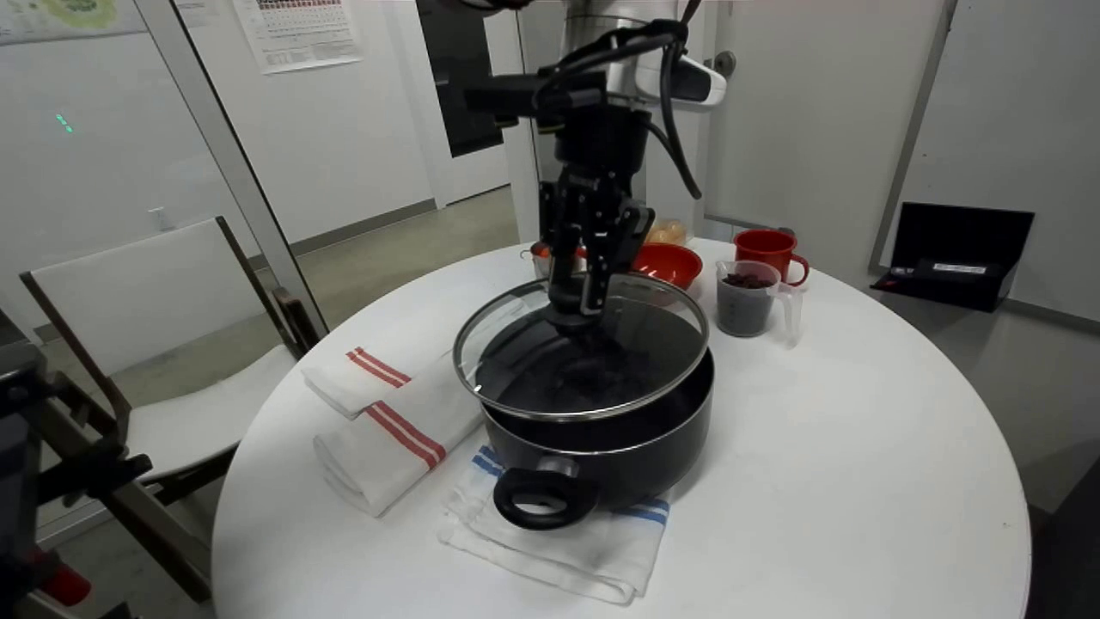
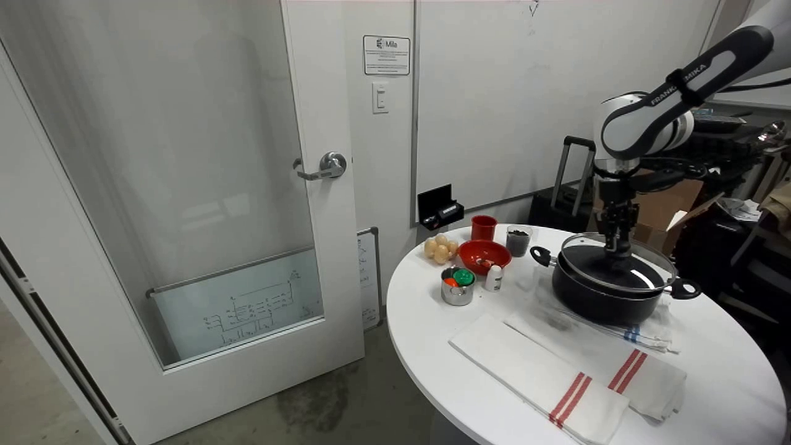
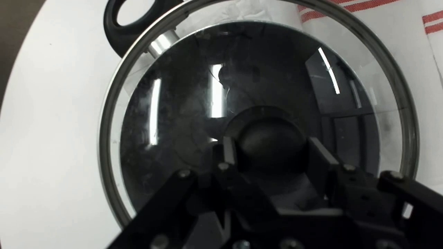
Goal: Put the lid on the pot
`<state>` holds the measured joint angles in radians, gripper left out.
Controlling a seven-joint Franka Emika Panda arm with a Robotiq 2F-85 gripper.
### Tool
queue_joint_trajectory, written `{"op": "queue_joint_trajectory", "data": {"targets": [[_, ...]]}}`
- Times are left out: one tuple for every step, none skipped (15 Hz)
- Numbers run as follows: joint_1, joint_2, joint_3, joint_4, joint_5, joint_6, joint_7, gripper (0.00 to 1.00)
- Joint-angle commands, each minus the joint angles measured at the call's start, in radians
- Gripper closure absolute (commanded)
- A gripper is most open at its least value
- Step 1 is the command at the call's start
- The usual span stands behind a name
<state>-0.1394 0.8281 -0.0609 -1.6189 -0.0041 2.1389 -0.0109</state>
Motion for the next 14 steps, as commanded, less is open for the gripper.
{"op": "queue_joint_trajectory", "data": {"targets": [[-0.005,0.022,-0.011,0.032,0.018,-0.01,0.02,0.74],[-0.005,0.029,-0.013,0.037,0.018,-0.011,0.023,0.74],[-0.006,0.034,-0.014,0.041,0.018,-0.012,0.025,0.74],[-0.006,0.039,-0.014,0.046,0.017,-0.013,0.026,0.74],[-0.005,0.043,-0.014,0.051,0.017,-0.016,0.026,0.74],[-0.005,0.049,-0.014,0.058,0.017,-0.017,0.027,0.74],[-0.004,0.054,-0.013,0.065,0.016,-0.018,0.028,0.74],[-0.004,0.057,-0.013,0.071,0.016,-0.018,0.029,0.74],[-0.004,0.061,-0.013,0.077,0.015,-0.02,0.029,0.74],[-0.003,0.066,-0.013,0.083,0.014,-0.02,0.029,0.74],[-0.003,0.07,-0.014,0.09,0.014,-0.021,0.029,0.74],[-0.004,0.076,-0.014,0.097,0.014,-0.022,0.029,0.74],[-0.004,0.08,-0.014,0.102,0.014,-0.023,0.029,0.74],[-0.004,0.084,-0.014,0.106,0.014,-0.024,0.029,0.74]]}}
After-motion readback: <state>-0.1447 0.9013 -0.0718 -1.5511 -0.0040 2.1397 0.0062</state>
